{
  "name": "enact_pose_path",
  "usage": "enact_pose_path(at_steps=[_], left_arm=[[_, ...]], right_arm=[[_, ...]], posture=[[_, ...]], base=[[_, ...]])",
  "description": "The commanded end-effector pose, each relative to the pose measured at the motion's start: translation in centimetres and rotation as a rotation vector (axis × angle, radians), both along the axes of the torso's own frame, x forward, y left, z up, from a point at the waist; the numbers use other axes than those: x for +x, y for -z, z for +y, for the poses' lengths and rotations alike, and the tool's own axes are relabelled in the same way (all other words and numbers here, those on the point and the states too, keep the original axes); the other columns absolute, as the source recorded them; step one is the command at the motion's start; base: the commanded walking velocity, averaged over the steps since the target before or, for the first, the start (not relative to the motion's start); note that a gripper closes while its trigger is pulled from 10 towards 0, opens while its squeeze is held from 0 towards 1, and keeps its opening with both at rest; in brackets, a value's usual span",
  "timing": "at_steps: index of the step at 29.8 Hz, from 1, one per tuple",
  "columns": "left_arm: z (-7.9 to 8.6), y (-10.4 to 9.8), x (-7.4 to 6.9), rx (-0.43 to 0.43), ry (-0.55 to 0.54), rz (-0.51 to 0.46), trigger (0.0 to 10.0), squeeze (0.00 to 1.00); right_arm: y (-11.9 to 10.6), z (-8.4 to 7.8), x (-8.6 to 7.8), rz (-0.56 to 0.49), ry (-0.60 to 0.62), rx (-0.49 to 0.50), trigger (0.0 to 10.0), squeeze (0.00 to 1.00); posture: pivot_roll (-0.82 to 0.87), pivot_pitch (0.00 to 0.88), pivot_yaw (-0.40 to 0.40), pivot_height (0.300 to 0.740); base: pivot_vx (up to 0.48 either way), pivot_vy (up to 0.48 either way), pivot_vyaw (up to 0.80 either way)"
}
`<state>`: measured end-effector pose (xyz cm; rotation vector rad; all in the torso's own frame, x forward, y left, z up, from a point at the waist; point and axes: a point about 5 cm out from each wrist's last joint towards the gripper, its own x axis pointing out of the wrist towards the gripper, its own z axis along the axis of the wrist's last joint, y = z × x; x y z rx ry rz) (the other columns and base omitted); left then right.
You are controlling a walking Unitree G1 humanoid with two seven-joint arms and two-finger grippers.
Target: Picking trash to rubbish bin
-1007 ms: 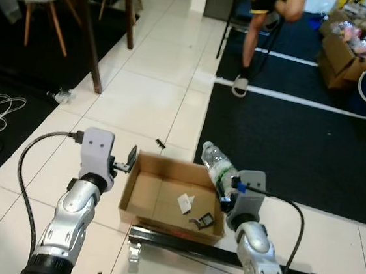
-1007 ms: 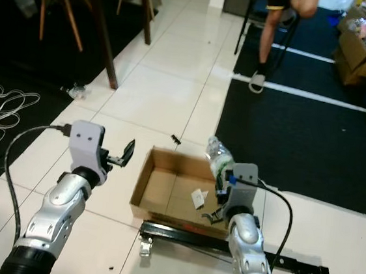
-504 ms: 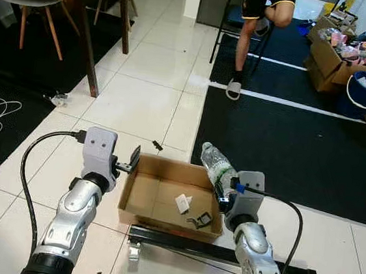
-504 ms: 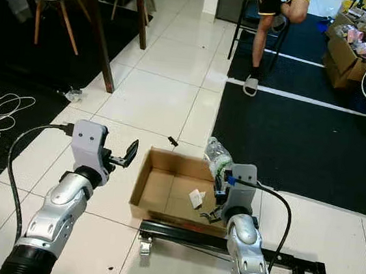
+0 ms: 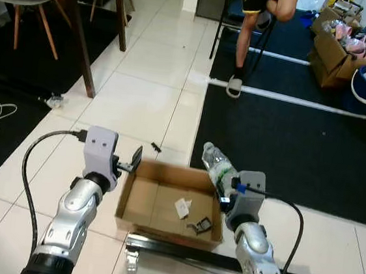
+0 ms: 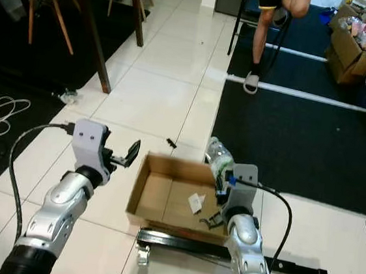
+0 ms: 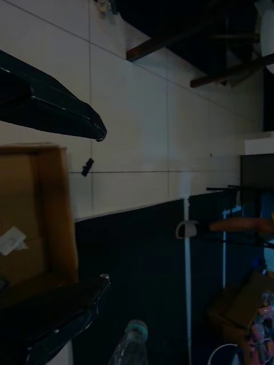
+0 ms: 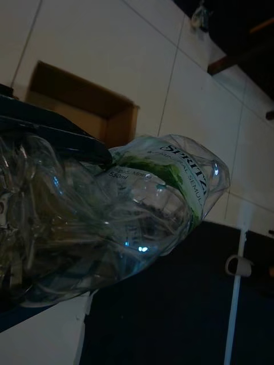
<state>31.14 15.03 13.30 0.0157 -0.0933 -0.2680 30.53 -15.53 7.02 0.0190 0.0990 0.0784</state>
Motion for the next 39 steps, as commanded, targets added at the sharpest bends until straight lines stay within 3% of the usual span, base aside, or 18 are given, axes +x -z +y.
enact_pose_path(at_steps=[1,31,36,39], left_arm=[[0.2,0.7,-0.3,-0.009,-0.007,0.031,10.0,0.0],[0.4,0.8,-0.3,-0.004,-0.024,0.032,10.0,0.0],[0.4,0.6,-0.1,0.0,-0.028,0.021,10.0,0.0],[0.3,0.5,0.2,0.009,-0.023,0.016,10.0,0.0]], right_arm=[[0.6,0.0,-0.4,0.017,0.005,0.009,10.0,0.0],[0.5,-0.1,-0.4,0.014,0.008,0.005,10.0,0.0],[0.0,-0.1,0.0,-0.025,0.016,-0.004,10.0,0.0],[-0.2,-0.4,1.2,-0.013,0.031,-0.025,10.0,0.0]], posture=[[0.02,0.17,-0.014,0.74],[0.01,0.179,-0.018,0.74],[0.02,0.184,-0.017,0.74],[0.02,0.196,-0.017,0.74]], base=[[0.296,0.0,0.0],[0.0,0.0,0.0],[0.0,0.0,0.0],[0.0,0.0,0.0]])
